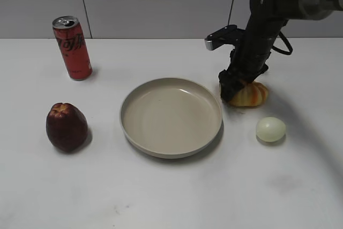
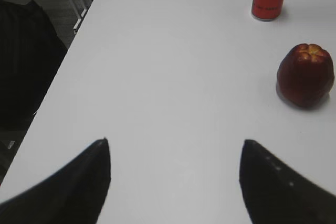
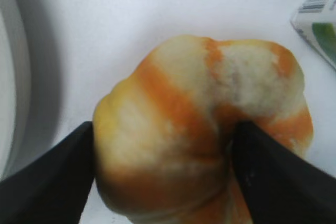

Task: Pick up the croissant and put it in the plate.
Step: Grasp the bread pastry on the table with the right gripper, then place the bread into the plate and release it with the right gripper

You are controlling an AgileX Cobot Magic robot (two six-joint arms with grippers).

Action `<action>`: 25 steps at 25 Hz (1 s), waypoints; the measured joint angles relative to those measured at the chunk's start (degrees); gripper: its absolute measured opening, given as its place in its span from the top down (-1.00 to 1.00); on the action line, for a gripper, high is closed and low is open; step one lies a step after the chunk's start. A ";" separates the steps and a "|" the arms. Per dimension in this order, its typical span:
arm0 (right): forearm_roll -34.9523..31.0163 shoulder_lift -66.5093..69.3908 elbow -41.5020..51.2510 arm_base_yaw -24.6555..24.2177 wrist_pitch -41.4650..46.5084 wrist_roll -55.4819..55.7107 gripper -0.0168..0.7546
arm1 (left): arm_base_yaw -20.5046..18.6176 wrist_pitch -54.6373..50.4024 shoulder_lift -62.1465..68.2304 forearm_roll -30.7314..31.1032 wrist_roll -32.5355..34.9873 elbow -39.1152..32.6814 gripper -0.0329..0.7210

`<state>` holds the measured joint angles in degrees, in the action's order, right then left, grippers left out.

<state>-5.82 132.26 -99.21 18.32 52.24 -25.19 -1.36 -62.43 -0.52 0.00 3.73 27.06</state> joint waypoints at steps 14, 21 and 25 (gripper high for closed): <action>0.88 -1.02 -0.07 0.00 4.49 0.00 0.32 | 0.00 0.00 0.00 0.00 0.00 0.00 -0.64; -0.99 -10.36 -0.01 0.42 6.56 0.00 0.32 | 0.00 0.00 0.00 0.00 0.00 0.00 -0.64; -2.88 -14.02 -0.06 4.02 6.67 0.00 0.32 | 0.00 0.00 0.00 0.00 0.00 0.00 -0.64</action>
<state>-8.70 118.24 -99.27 22.34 58.91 -25.19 -1.36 -62.43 -0.52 0.00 3.73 27.06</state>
